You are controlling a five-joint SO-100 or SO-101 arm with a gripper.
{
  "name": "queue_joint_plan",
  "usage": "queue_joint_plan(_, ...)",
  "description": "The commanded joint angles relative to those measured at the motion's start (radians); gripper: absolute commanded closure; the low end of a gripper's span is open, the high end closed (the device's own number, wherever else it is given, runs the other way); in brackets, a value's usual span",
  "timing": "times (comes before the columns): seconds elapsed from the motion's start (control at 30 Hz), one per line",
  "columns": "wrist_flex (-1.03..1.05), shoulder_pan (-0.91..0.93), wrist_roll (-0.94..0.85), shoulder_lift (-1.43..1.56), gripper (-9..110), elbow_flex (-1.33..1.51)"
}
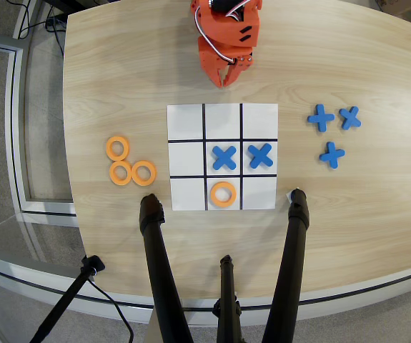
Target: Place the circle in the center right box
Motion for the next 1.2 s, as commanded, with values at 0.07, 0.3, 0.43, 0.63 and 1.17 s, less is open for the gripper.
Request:
queue_joint_plan(0.07,-0.084,0.035,0.064,-0.169,95,-0.071)
queue_joint_plan(0.3,-0.084,0.038,0.066,-0.179,94,-0.095)
queue_joint_plan(0.43,-0.084,0.055,0.067,-0.230,93,-0.163)
queue_joint_plan(0.63,-0.110,0.112,0.083,-0.364,93,-0.291)
queue_joint_plan(1.17,-0.394,0.241,0.147,-1.020,88,-0.755)
